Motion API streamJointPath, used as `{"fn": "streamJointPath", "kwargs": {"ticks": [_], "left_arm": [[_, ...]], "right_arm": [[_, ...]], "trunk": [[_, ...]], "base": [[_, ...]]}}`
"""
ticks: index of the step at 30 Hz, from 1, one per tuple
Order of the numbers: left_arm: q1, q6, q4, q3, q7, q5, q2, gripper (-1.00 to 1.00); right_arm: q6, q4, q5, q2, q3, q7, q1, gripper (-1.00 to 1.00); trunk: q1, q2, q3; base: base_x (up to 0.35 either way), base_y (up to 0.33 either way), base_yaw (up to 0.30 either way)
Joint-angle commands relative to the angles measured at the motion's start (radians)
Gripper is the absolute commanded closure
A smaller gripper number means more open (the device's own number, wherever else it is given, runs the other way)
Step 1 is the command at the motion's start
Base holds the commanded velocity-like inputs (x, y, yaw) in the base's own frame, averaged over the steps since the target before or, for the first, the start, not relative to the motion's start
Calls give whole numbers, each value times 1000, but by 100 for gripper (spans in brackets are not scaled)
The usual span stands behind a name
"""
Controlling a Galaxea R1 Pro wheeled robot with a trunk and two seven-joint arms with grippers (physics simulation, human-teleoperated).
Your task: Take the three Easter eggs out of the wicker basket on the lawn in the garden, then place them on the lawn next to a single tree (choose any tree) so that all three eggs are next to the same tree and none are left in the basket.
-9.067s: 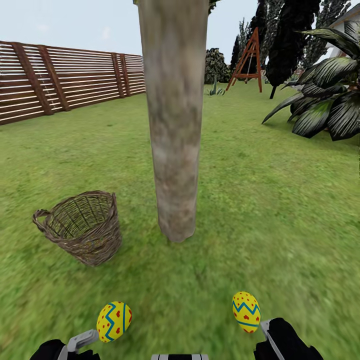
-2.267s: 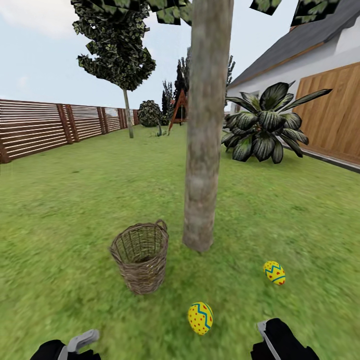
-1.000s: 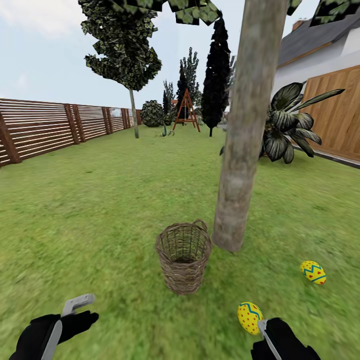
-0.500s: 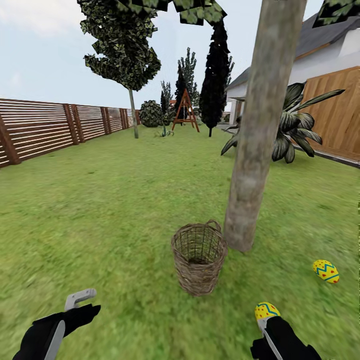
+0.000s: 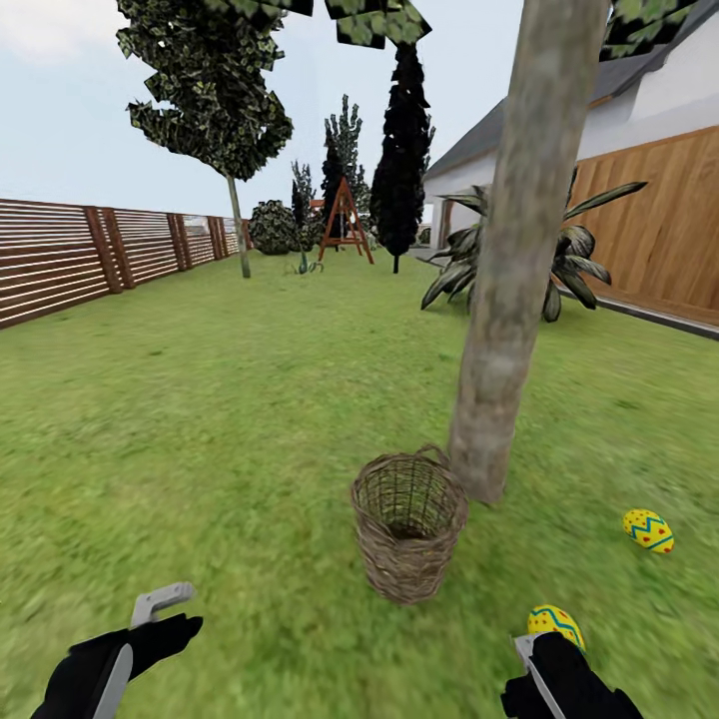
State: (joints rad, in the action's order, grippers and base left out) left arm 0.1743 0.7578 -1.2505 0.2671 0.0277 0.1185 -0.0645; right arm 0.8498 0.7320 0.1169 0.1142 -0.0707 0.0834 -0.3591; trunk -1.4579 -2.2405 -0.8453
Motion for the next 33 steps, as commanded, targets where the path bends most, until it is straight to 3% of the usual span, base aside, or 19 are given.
{"fn": "streamJointPath", "kwargs": {"ticks": [1, 10, 15, 21, 25, 27, 33], "left_arm": [[1, 5, 0, 1, 1, 6, 0, -100], [1, 1, 42, 3, 2, 5, -2, -100], [1, 0, 63, 5, 2, 5, -2, -100], [1, 0, 100, 6, 1, 5, -2, -100], [1, -1, 120, 6, 2, 5, -1, -100], [1, -1, 128, 6, 2, 6, -1, -100], [1, -3, 132, 6, 1, 6, -1, -100]], "right_arm": [[5, 1, 11, 1, -3, 9, 0, -100], [10, 12, 8, 12, 23, 12, -1, -100], [16, 96, 9, 24, 29, 12, -1, -100], [18, 128, 11, 68, 27, 34, -1, -100], [19, 122, 15, 137, 26, 142, -1, -100], [20, 122, 20, 148, 22, 166, -1, -100], [20, 120, 22, 149, 21, 176, -1, -100]], "trunk": [[0, 0, -1], [0, 0, -1], [0, 0, -1], [0, 0, -1], [0, 0, -1], [0, 0, -1], [0, 0, -1]], "base": [[233, 287, -3], [273, 240, -1], [302, 160, 0], [337, 18, 0], [341, 1, 0], [342, 0, 0], [269, 167, 0]]}}
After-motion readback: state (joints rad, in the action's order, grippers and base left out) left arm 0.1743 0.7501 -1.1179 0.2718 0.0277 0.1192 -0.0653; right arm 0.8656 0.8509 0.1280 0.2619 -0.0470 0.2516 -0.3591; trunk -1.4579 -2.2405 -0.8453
